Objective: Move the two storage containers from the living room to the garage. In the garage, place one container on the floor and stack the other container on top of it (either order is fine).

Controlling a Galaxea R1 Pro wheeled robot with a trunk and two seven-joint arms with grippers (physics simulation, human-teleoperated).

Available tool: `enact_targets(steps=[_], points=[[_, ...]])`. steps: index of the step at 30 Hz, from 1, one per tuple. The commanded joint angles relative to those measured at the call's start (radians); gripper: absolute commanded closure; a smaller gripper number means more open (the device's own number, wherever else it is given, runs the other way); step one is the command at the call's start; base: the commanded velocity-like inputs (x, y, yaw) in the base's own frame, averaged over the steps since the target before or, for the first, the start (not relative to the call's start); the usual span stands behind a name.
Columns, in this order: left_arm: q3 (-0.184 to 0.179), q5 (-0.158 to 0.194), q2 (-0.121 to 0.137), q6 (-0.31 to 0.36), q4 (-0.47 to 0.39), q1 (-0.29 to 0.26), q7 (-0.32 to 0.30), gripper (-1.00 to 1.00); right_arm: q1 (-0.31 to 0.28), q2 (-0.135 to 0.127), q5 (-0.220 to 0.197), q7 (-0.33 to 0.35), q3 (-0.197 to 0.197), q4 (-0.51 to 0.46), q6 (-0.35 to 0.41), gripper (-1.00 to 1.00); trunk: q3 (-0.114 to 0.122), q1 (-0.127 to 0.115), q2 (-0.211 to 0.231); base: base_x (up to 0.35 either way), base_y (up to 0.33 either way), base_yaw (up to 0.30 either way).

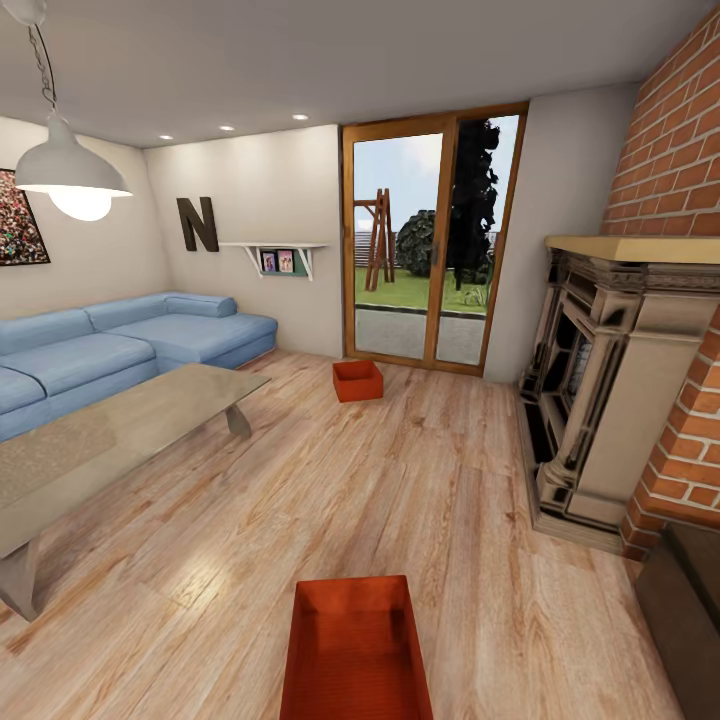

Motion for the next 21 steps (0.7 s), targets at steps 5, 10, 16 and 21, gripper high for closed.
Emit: enact_targets(steps=[5, 10, 16, 21], points=[[0.0, 0.004, -0.001, -0.003, -0.004, 0.0, 0.0, -1.0, -0.001, -0.001, -0.011, 0.005, 0.01, 0.003, 0.003, -1.0, -0.001, 0.0, -0.001, 0.0, 0.0, 0.0], [0.002, 0.005, -0.002, -0.002, -0.01, 0.0, 0.001, -1.0, -0.002, 0.0, -0.011, 0.005, 0.012, 0.003, 0.002, -1.0, -0.001, 0.0, -0.001, 0.0, 0.0, 0.0], [0.001, 0.003, 0.003, -0.001, -0.02, 0.0, 0.001, -1.0, -0.002, 0.008, -0.014, 0.003, 0.003, -0.003, 0.002, -1.0, -0.001, 0.0, -0.001, 0.0, 0.0, 0.0], [-0.007, -0.007, 0.0, 0.006, -0.094, 0.0, 0.0, -1.0, -0.002, 0.012, -0.015, 0.005, 0.003, -0.021, 0.005, -1.0, -0.001, 0.0, -0.001, 0.0, 0.0, 0.0]])
